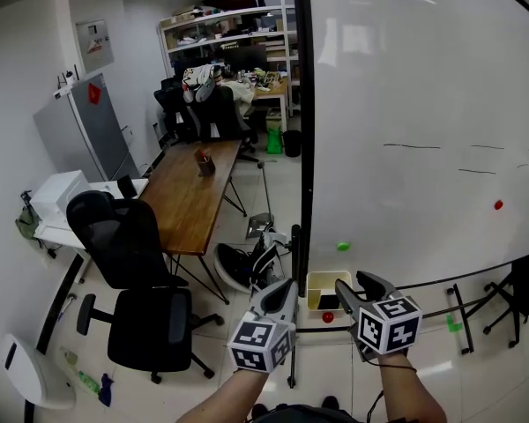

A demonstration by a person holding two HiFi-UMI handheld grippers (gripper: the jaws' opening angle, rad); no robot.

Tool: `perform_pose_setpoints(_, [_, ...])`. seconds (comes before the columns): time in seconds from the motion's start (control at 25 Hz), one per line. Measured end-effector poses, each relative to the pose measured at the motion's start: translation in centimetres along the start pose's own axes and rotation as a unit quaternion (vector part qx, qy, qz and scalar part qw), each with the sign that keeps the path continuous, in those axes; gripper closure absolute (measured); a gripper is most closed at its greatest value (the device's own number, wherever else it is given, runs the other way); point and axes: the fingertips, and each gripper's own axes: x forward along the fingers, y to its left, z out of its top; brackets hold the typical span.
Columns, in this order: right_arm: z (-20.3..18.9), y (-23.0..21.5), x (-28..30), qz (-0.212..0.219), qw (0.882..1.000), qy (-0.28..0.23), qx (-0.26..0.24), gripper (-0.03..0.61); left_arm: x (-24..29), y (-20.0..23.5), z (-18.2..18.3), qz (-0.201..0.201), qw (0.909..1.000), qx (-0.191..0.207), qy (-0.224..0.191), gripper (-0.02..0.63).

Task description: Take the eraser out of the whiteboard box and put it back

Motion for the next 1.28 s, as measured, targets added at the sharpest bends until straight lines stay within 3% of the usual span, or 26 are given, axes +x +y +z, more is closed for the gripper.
perform_pose_setpoints(0.16, [4.0, 0.5, -3.6, 0.001, 0.997, -0.073, -0.033, 0.422, -2.1, -0.9, 3.3, -0.016, 0.999, 0.007, -0.04, 0.588])
perform_pose_setpoints(0.24, [5.0, 0.6, -5.1, 0.005, 0.995, -0.095, -0.04, 0.553, -3.1, -1.2, 4.5, -0.017, 0.9983, 0.01, -0.054, 0.589])
perform_pose_setpoints(0.48, [6.8, 0.5, -7.5, 0.029, 0.99, -0.135, -0.028, 0.555, -4.3, -2.6, 6.8, -0.023, 0.9971, 0.017, -0.07, 0.589])
perform_pose_setpoints(0.72, [7.2, -1.2, -9.1, 0.045, 0.987, -0.147, -0.056, 0.555, -4.3, -6.1, 6.9, -0.031, 0.9967, 0.039, -0.064, 0.588])
perform_pose_setpoints(1.0, [5.3, -5.0, -9.9, 0.105, 0.984, -0.142, -0.031, 0.555, -3.9, -9.1, 4.1, 0.016, 0.9983, 0.04, -0.04, 0.589])
perform_pose_setpoints(1.12, [4.2, -4.4, -10.1, 0.122, 0.981, -0.147, -0.026, 0.555, -5.5, -9.2, 2.8, 0.037, 0.9978, 0.038, -0.04, 0.588])
perform_pose_setpoints(1.28, [2.6, -2.5, -11.9, 0.114, 0.981, -0.154, -0.027, 0.555, -9.0, -9.7, 1.8, 0.049, 0.9969, 0.036, -0.05, 0.588])
